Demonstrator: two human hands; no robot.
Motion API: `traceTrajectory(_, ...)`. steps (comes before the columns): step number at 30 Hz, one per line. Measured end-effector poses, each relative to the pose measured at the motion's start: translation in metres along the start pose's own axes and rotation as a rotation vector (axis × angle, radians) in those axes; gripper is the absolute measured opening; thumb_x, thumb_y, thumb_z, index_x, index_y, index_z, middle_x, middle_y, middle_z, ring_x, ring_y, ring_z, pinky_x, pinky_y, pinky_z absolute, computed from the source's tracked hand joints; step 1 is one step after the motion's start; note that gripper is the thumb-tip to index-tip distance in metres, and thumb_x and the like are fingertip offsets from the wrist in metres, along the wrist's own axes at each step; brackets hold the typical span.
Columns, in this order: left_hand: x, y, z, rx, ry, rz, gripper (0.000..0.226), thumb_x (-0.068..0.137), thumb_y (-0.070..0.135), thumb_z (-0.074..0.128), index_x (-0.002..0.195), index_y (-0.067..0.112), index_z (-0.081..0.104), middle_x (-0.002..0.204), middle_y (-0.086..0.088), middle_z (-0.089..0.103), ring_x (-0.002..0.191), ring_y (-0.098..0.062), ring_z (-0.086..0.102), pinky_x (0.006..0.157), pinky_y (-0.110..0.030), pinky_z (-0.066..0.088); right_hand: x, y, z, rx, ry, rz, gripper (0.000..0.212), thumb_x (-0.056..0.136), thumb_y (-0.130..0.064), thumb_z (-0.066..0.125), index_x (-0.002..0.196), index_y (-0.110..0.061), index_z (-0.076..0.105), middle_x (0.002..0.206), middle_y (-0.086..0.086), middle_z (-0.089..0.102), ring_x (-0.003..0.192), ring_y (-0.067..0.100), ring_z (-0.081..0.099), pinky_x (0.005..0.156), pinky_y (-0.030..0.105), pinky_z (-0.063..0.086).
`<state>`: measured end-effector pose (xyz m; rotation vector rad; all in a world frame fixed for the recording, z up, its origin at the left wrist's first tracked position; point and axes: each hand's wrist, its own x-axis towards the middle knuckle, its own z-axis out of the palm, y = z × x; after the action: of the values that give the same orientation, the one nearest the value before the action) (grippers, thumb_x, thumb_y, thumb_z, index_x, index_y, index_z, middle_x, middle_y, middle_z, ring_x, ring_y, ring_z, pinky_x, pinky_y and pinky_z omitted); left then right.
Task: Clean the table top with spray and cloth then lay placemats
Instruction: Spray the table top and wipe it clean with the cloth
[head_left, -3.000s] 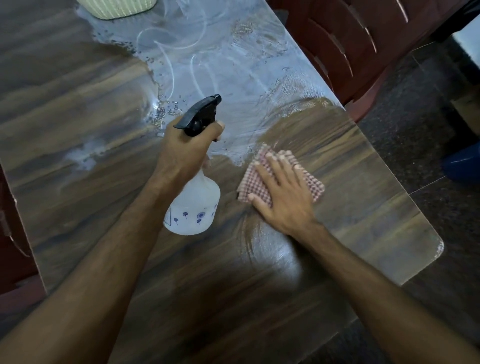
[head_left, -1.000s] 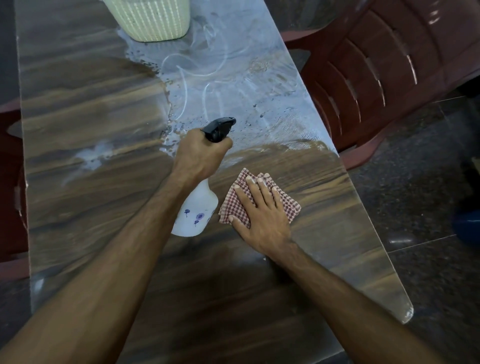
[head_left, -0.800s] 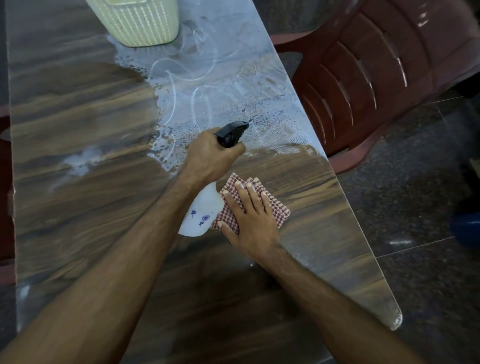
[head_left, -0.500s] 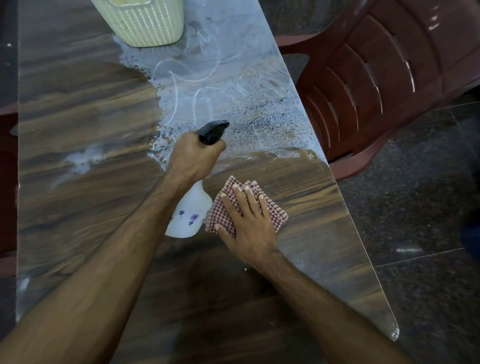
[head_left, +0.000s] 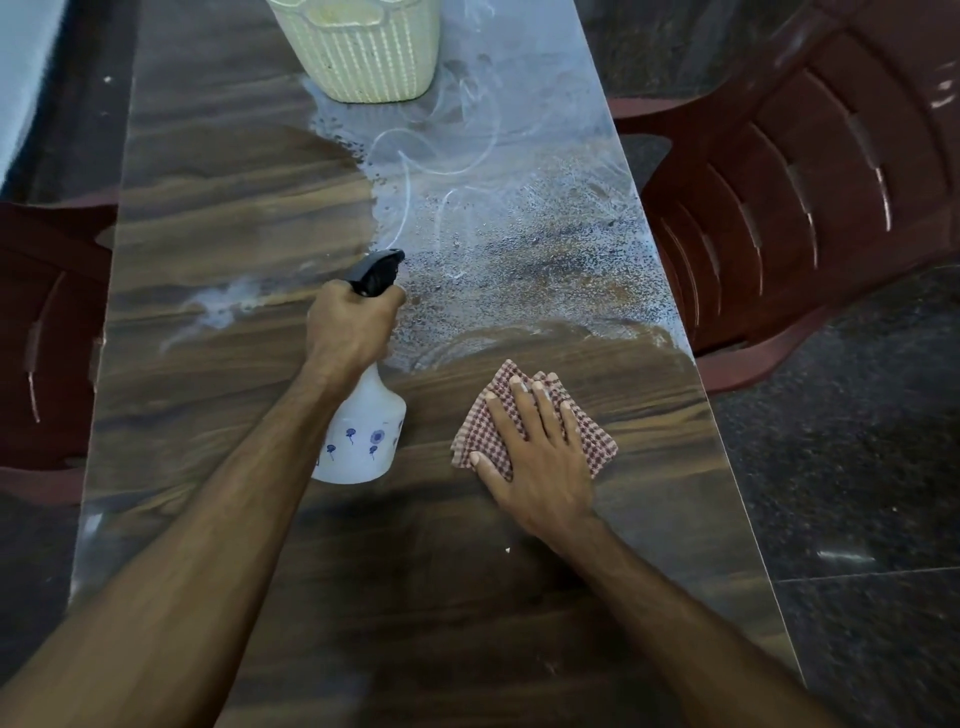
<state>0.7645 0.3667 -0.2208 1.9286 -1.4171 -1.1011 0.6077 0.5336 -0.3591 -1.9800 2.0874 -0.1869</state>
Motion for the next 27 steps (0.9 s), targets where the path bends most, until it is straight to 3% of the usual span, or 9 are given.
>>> traceTrajectory(7, -0.001, -0.011, -0.013, -0.086, 0.042, -0.026, 0.024, 0.084, 0.031, 0.07, 0.081, 0.007, 0.068, 0.082, -0.016, 0.071, 0.051, -0.021, 0.053, 0.058, -0.031, 0.046, 0.003, 0.038, -0.012, -0.06, 0.002, 0.066, 0.075, 0.091, -0.068, 0.031, 0.155, -0.03, 0.03, 0.163, 0.003, 0.024, 0.15, 0.026, 0.021, 0.121, 0.044, 0.008)
traceTrajectory(11, -0.004, -0.018, -0.018, -0.075, 0.033, -0.04, 0.02, 0.087, 0.026, 0.068, 0.083, 0.006, 0.068, 0.077, -0.012, 0.068, 0.051, -0.02, 0.057, 0.058, -0.032, 0.048, 0.007, 0.044, -0.013, -0.084, 0.001, 0.109, 0.075, 0.091, -0.068, 0.03, 0.155, -0.029, 0.031, 0.163, 0.005, 0.025, 0.15, 0.027, 0.02, 0.121, 0.045, 0.008)
traceTrajectory(13, -0.008, -0.021, -0.02, -0.056, 0.026, -0.043, 0.021, 0.088, 0.025, 0.067, 0.08, 0.005, 0.068, 0.075, -0.009, 0.067, 0.042, -0.014, 0.054, 0.053, -0.027, 0.047, 0.006, 0.044, -0.013, -0.085, 0.003, 0.107, 0.076, 0.09, -0.068, 0.03, 0.154, -0.029, 0.032, 0.163, 0.005, 0.025, 0.15, 0.028, 0.021, 0.121, 0.044, 0.009)
traceTrajectory(17, -0.017, -0.025, -0.029, -0.089, 0.007, -0.029, 0.026, 0.087, 0.025, 0.067, 0.089, -0.001, 0.068, 0.079, -0.008, 0.068, 0.035, -0.014, 0.05, 0.048, -0.024, 0.043, 0.019, 0.062, -0.024, -0.081, -0.048, 0.121, 0.079, 0.091, -0.073, 0.021, 0.158, -0.032, 0.016, 0.166, 0.005, 0.009, 0.153, 0.026, 0.007, 0.123, 0.047, 0.003)
traceTrajectory(20, -0.024, -0.026, -0.035, -0.161, 0.004, 0.015, 0.016, 0.088, 0.023, 0.069, 0.098, 0.009, 0.068, 0.082, -0.007, 0.068, 0.034, -0.014, 0.048, 0.048, -0.026, 0.043, 0.052, 0.092, -0.035, -0.092, -0.032, 0.213, 0.081, 0.093, -0.072, 0.016, 0.159, -0.026, 0.005, 0.166, 0.008, 0.0, 0.153, 0.028, 0.0, 0.123, 0.052, 0.0)
traceTrajectory(23, -0.031, -0.026, -0.037, -0.202, -0.013, 0.054, 0.013, 0.09, 0.022, 0.069, 0.103, 0.02, 0.066, 0.083, -0.005, 0.067, 0.035, -0.011, 0.048, 0.045, -0.025, 0.044, 0.095, 0.105, -0.045, -0.078, 0.013, 0.29, 0.083, 0.094, -0.067, 0.018, 0.159, -0.018, 0.008, 0.166, 0.011, 0.002, 0.153, 0.029, 0.001, 0.123, 0.054, 0.002)
traceTrajectory(27, -0.035, -0.025, -0.036, -0.234, -0.028, 0.06, 0.021, 0.091, 0.022, 0.069, 0.112, 0.016, 0.067, 0.087, -0.009, 0.068, 0.037, -0.008, 0.048, 0.04, -0.022, 0.043, 0.12, 0.073, -0.039, -0.085, -0.012, 0.236, 0.082, 0.096, -0.066, 0.018, 0.159, -0.015, 0.008, 0.166, 0.013, 0.0, 0.153, 0.027, -0.002, 0.122, 0.051, -0.006)
